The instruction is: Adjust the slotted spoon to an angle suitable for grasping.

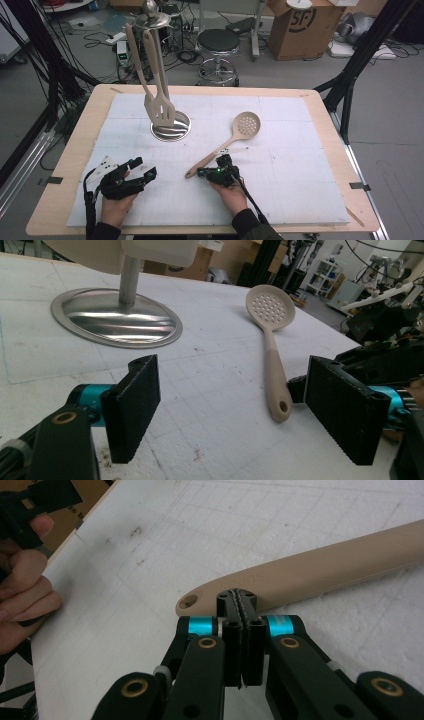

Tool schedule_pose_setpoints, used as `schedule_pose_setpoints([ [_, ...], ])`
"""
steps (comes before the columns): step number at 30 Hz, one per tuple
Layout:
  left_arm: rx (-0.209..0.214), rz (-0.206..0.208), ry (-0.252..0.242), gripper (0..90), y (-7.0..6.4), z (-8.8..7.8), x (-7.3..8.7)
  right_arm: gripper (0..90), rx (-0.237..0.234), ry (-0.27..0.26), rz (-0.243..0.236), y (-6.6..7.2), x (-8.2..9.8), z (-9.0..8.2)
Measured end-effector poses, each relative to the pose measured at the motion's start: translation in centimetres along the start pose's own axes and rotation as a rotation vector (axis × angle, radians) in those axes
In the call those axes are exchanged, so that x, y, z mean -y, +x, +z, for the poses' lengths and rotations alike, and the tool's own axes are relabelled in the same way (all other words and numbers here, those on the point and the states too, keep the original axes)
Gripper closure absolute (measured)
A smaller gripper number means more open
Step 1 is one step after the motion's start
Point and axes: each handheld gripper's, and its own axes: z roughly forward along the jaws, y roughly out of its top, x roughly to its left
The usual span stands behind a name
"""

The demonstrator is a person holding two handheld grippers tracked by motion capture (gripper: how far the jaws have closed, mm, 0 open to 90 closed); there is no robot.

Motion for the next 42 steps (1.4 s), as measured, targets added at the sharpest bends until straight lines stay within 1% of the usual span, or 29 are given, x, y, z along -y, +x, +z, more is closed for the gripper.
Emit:
schedule_pose_setpoints([
  [4,-0.004,0.000,-0.002,23.1,0.0,-0.1,0.0,89.6,-0.025,0.005,0.012,-0.3,-0.1,0.0],
  [6,-0.003,0.000,-0.005,23.1,0.0,-0.2,0.0,89.6,-0.049,0.000,-0.007,-0.3,-0.1,-0.2],
  [7,-0.005,-0.001,-0.008,23.1,0.0,-0.3,0.0,89.6,-0.070,-0.009,-0.014,-0.4,0.0,-0.5],
  [9,-0.007,-0.004,-0.006,23.1,0.1,-0.5,0.1,89.6,-0.125,-0.051,0.015,-1.0,0.0,-1.2],
  [10,-0.013,-0.006,-0.006,23.1,0.2,-0.6,0.1,89.6,-0.148,-0.068,0.048,-1.5,0.0,-1.5],
  [11,-0.017,-0.011,-0.011,23.1,0.2,-0.8,0.1,89.6,-0.136,-0.081,0.070,-2.0,-0.2,-1.7],
  [12,-0.018,-0.014,-0.016,23.1,0.3,-0.9,0.1,89.6,-0.103,-0.093,0.063,-2.5,-0.4,-1.9],
  [13,-0.021,-0.016,-0.022,23.1,0.3,-1.0,0.1,89.6,-0.081,-0.107,0.056,-3.0,-0.8,-2.1],
  [14,-0.024,-0.019,-0.024,23.1,0.4,-1.1,0.1,89.6,-0.069,-0.119,0.058,-3.6,-1.1,-2.3],
  [15,-0.025,-0.021,-0.022,23.2,0.5,-1.1,0.1,89.6,-0.042,-0.113,0.053,-4.1,-1.6,-2.3],
  [16,-0.027,-0.023,-0.023,23.2,0.6,-1.1,0.1,89.6,-0.004,-0.094,0.035,-4.5,-2.2,-2.2],
  [17,-0.026,-0.024,-0.023,23.2,0.6,-1.1,0.1,89.6,0.028,-0.087,0.021,-4.9,-2.7,-2.1],
  [18,-0.026,-0.026,-0.022,23.2,0.7,-1.0,0.1,89.6,0.043,-0.087,0.020,-5.3,-3.3,-2.0],
  [20,-0.023,-0.021,-0.014,23.2,0.6,-0.9,0.2,89.6,0.048,-0.100,0.037,-5.9,-4.3,-1.8],
  [21,-0.023,-0.022,-0.015,23.2,0.6,-0.8,0.2,89.6,0.056,-0.099,0.035,-6.2,-4.8,-1.6],
  [23,-0.024,-0.018,-0.012,23.1,0.6,-0.8,0.2,89.6,0.079,-0.088,0.027,-6.7,-5.7,-1.1],
  [25,-0.029,-0.021,-0.012,23.2,0.5,-0.9,0.2,89.6,0.113,-0.072,0.030,-7.2,-6.4,-0.7],
  [26,-0.030,-0.021,-0.011,23.1,0.5,-0.9,0.2,89.6,0.127,-0.072,0.022,-7.4,-6.7,-0.6],
  [29,-0.026,-0.018,-0.011,23.2,0.5,-0.9,0.2,89.6,0.142,-0.071,0.033,-8.0,-7.2,-0.5],
  [31,-0.024,-0.019,-0.013,23.1,0.5,-0.8,0.3,89.6,0.159,-0.087,0.035,-8.5,-7.3,-0.6],
  [33,-0.023,-0.018,-0.013,23.1,0.5,-0.8,0.3,89.6,0.177,-0.077,0.053,-9.2,-7.3,-0.7],
  [34,-0.023,-0.021,-0.013,23.2,0.5,-0.8,0.3,89.6,0.193,-0.071,0.057,-9.5,-7.2,-0.7],
  [36,-0.024,-0.016,-0.008,23.1,0.5,-0.8,0.3,89.6,0.195,-0.085,0.061,-9.7,-7.3,-0.9],
  [37,-0.025,-0.016,-0.007,23.1,0.5,-0.8,0.3,89.6,0.211,-0.071,0.048,-9.7,-7.4,-0.9],
  [38,-0.025,-0.017,-0.008,23.1,0.5,-0.8,0.3,89.6,0.238,-0.043,0.028,-9.6,-7.5,-0.7],
  [40,-0.025,-0.015,-0.007,23.2,0.5,-0.8,0.3,89.5,0.267,-0.008,-0.034,-9.4,-7.7,-0.6],
  [41,-0.024,-0.017,-0.008,23.2,0.5,-0.8,0.3,89.6,0.279,0.006,-0.055,-9.4,-7.9,-0.7],
  [42,-0.023,-0.018,-0.008,23.2,0.5,-0.8,0.3,89.6,0.301,0.012,-0.076,-9.4,-7.9,-0.8],
])
